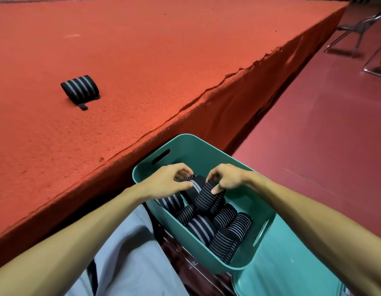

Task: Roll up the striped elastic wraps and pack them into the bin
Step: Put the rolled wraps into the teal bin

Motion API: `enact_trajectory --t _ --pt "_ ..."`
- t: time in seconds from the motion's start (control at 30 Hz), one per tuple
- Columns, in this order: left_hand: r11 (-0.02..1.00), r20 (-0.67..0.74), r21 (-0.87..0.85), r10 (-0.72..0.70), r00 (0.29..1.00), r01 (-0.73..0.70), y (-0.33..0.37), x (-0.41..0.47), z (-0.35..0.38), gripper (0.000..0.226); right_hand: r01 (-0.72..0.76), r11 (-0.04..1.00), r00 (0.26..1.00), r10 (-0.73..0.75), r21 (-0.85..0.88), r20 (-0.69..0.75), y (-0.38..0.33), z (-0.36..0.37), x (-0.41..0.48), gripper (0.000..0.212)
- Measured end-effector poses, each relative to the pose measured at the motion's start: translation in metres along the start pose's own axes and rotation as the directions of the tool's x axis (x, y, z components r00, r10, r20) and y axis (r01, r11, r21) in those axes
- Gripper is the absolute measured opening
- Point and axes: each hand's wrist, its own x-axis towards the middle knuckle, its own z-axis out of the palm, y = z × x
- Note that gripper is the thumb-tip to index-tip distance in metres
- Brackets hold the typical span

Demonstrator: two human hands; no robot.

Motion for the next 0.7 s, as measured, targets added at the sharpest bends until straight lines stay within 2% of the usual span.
enact_trajectory --t 0.17,0.33,0.4,0.57,0.7 --pt "0.996 -0.094 -0.087 0.022 0.995 -0.030 0.000 -0.007 -0.013 0.016 -0.099 0.991 0.995 0.096 -0.088 -0.040 0.003 0.032 0.018 0.049" --pt "0.994 -0.183 -0.103 0.029 0.983 -0.048 0.002 -0.021 -0.031 0.016 -0.116 0.960 0.986 0.081 -0.255 -0.147 -0.009 0.030 0.017 0.032" --pt "0.992 -0.218 -0.115 0.029 0.975 -0.055 0.005 -0.029 -0.042 0.016 -0.121 0.957 0.979 0.071 -0.265 -0.190 -0.018 0.016 0.013 0.030" --pt "0.982 -0.323 -0.172 0.014 0.946 -0.073 0.006 -0.053 -0.076 0.015 0.041 0.982 0.934 -0.104 -0.185 -0.341 -0.067 -0.030 0.003 0.025" --pt "0.984 -0.445 -0.158 0.000 0.895 -0.078 -0.002 -0.073 -0.110 0.019 0.229 0.961 0.831 -0.276 -0.155 -0.483 -0.126 -0.056 0.005 0.022"
